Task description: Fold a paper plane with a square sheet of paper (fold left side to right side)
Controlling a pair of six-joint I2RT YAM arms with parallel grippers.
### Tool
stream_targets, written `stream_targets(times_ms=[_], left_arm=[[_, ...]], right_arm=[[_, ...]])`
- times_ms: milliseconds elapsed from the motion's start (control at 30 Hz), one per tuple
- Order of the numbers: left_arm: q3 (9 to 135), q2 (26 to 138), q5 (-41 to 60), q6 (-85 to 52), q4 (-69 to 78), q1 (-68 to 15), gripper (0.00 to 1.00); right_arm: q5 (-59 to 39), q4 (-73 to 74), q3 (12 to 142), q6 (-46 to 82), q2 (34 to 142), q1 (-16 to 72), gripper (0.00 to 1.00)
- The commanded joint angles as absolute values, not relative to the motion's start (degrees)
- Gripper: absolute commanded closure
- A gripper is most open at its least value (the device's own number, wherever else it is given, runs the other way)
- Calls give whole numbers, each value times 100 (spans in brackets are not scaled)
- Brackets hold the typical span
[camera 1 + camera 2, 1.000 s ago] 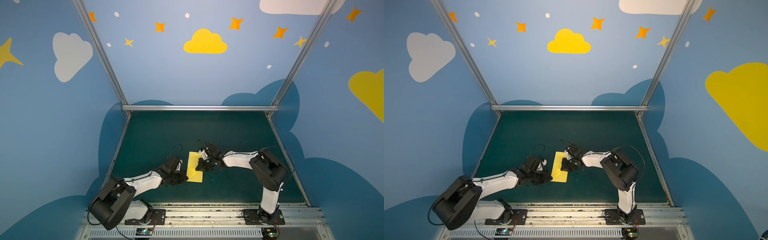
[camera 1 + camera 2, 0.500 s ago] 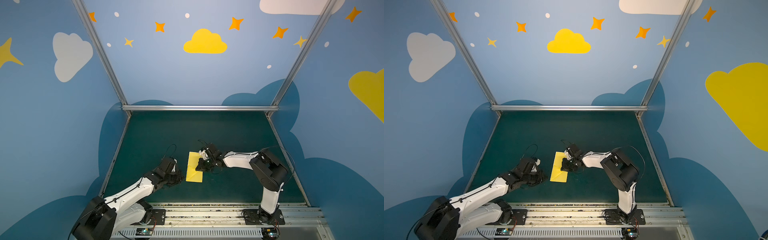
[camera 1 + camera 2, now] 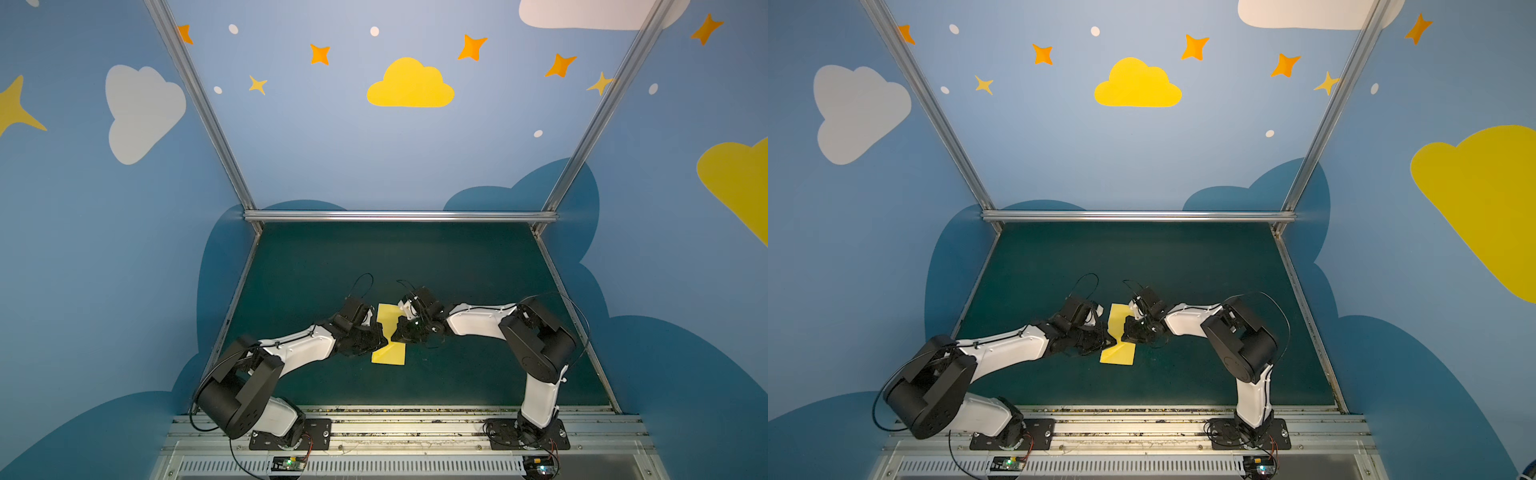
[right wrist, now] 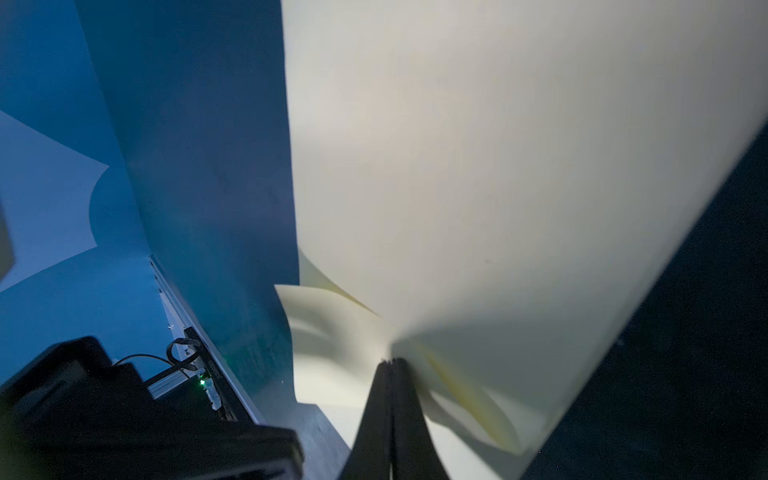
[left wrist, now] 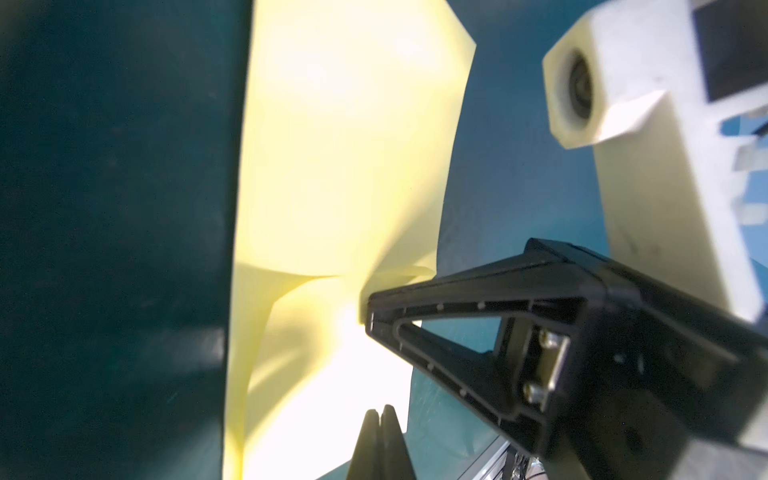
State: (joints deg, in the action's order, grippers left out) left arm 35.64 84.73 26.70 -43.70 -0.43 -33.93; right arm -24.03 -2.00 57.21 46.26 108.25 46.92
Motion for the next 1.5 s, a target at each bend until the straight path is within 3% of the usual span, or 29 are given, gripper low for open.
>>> stream_targets(times_ms=[0,567,1467], left_arm=[[3652,8668,2744,-4346,197,-3453,96],[2965,8664,2360,-4259,255,-3480,96],[1961,7724,2115,-4214,20,-3250,96]], right_arm=[[-2030,-580,5546,4615,11080,4701,100],[-2032,-598,5511,4597,11065,4680,100],[-1995,-659,5488,4579,11030,4658,100]])
